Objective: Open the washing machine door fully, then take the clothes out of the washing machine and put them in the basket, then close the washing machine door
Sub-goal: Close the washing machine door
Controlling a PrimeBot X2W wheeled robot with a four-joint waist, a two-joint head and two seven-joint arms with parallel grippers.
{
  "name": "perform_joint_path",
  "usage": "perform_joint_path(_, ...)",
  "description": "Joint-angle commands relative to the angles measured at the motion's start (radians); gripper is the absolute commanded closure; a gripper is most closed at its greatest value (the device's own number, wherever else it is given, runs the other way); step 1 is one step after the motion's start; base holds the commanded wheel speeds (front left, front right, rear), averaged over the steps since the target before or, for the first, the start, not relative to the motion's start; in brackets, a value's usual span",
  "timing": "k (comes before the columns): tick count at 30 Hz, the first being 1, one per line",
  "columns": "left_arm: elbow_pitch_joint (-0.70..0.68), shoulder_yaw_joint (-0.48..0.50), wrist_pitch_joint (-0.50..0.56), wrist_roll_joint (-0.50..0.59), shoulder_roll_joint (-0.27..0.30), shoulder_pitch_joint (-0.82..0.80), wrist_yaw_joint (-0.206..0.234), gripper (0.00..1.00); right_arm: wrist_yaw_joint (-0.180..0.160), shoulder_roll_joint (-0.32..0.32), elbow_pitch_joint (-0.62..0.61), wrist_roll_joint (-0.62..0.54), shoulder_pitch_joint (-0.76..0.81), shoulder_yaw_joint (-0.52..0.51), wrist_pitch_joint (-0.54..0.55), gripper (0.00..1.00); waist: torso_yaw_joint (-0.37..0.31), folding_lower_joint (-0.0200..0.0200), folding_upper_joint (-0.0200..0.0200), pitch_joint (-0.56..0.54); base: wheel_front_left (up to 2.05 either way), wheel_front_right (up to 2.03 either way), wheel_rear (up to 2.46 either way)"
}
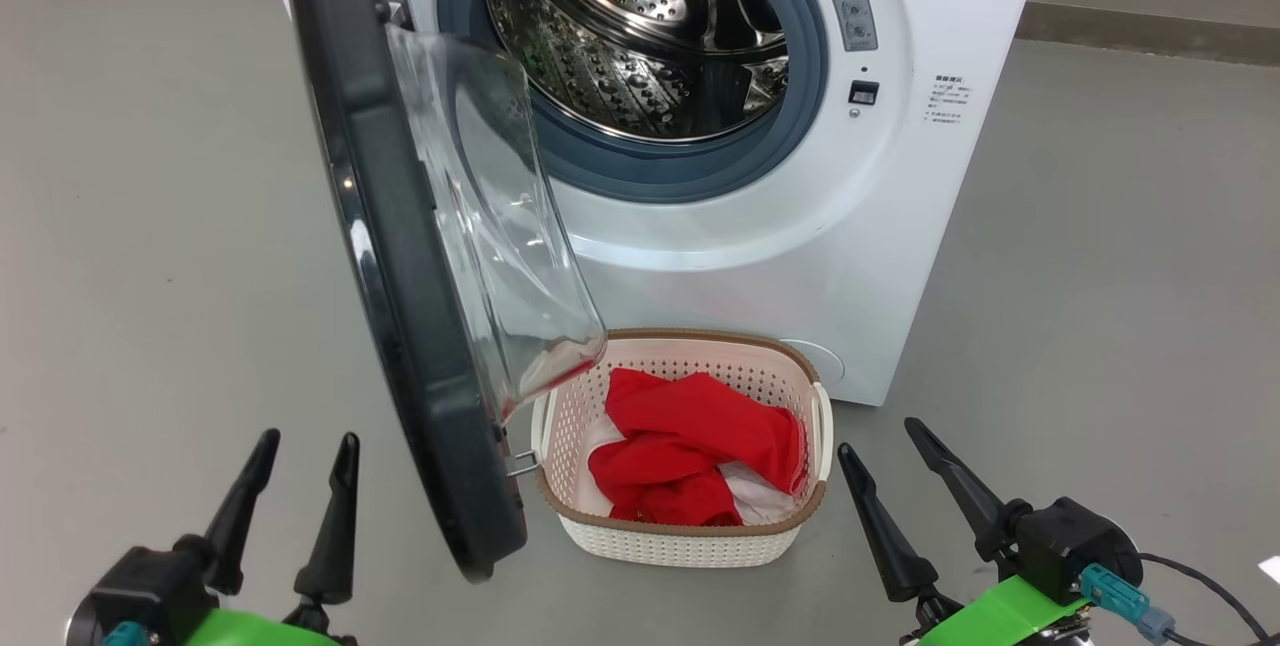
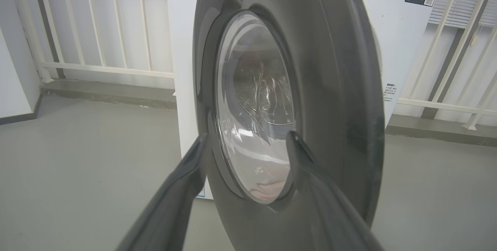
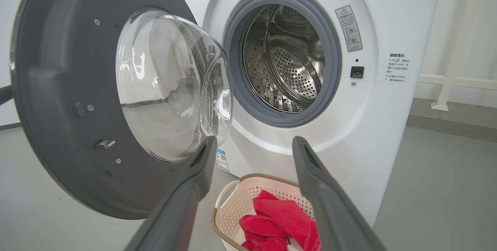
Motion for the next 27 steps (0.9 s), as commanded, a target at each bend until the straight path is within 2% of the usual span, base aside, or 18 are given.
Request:
perform_joint_path(1,-0.021,0.046,-0.012,0.018,0.010,-0.017,-0.007,0.00,0.006,-0.003,-0.028,0.019,-0.028,0.013,-0.006,0.00,0.001,0.0000,0.0000,0.000,0.00,0.00,0.00)
perform_joint_path(13,-0.019,0.061,-0.012,0.138,-0.035,0.007,-0.013,0.00,0.006,-0.001,-0.028,0.017,-0.027,0.010,-0.006,0.00,0.004,0.0000,0.0000,-0.001,0.00,0.00,0.00)
perform_joint_path(27,-0.006,0.065,-0.012,0.153,-0.044,0.009,-0.014,0.00,0.006,0.001,-0.028,0.018,-0.032,0.011,-0.006,0.00,0.005,0.0000,0.0000,-0.002,0.00,0.00,0.00)
